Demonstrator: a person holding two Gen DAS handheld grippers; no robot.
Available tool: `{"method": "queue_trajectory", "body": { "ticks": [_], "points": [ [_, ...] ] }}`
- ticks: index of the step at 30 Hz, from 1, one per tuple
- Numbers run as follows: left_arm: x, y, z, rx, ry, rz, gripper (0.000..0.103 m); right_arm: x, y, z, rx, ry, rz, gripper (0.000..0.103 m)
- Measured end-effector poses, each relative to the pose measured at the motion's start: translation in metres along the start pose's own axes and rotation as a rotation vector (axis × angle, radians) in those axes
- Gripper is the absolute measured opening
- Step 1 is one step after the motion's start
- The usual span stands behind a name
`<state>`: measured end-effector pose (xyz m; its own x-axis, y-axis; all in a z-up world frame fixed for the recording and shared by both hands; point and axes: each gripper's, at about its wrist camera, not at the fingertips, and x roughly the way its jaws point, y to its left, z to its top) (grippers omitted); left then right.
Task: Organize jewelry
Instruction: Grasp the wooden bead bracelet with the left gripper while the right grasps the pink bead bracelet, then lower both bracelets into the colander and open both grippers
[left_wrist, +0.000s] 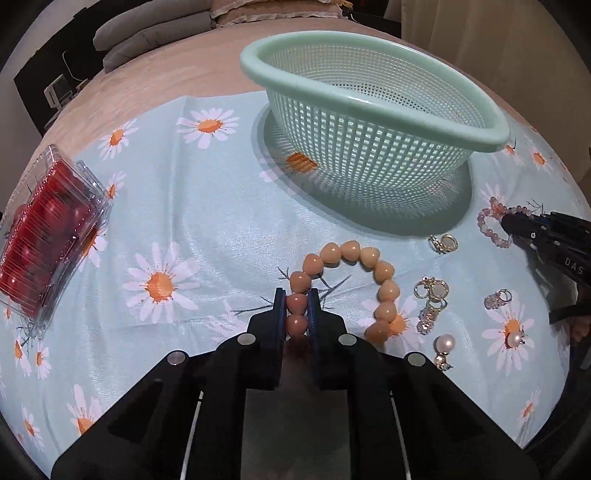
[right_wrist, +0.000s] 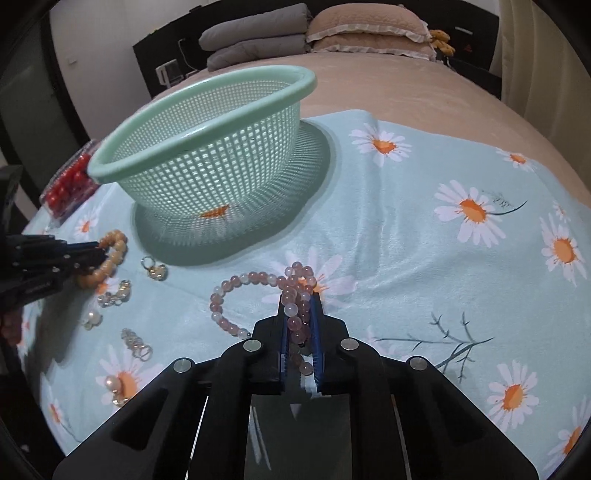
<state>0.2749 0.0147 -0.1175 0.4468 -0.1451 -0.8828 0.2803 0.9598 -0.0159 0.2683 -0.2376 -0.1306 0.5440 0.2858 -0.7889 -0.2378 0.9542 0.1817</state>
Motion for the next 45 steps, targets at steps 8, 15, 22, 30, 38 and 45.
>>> {"method": "queue_trajectory", "body": {
  "ticks": [8,15,22,30,38,45],
  "points": [
    [-0.029,0.003,-0.016,-0.080,0.006,-0.087,0.012,-0.037,0.027,-0.005,-0.078,-0.031,0.003,0.008],
    [-0.066,0.000,-0.015,-0.043,-0.043,-0.043,0.012,-0.082,0.044,0.017,-0.141,-0.101,0.003,0.008],
    [-0.092,-0.001,-0.001,-0.007,-0.095,-0.011,0.012,-0.114,0.055,0.022,-0.190,-0.153,-0.005,0.008],
    [-0.130,0.000,0.025,0.023,-0.166,0.013,0.012,-0.139,0.070,0.037,-0.234,-0.206,-0.018,0.008],
    [-0.148,-0.004,0.056,0.056,-0.203,0.009,0.012,-0.152,0.082,0.057,-0.284,-0.239,-0.032,0.008],
    [-0.142,-0.011,0.088,0.099,-0.204,-0.002,0.012,-0.148,0.085,0.085,-0.296,-0.260,-0.022,0.008]
  ]
}}
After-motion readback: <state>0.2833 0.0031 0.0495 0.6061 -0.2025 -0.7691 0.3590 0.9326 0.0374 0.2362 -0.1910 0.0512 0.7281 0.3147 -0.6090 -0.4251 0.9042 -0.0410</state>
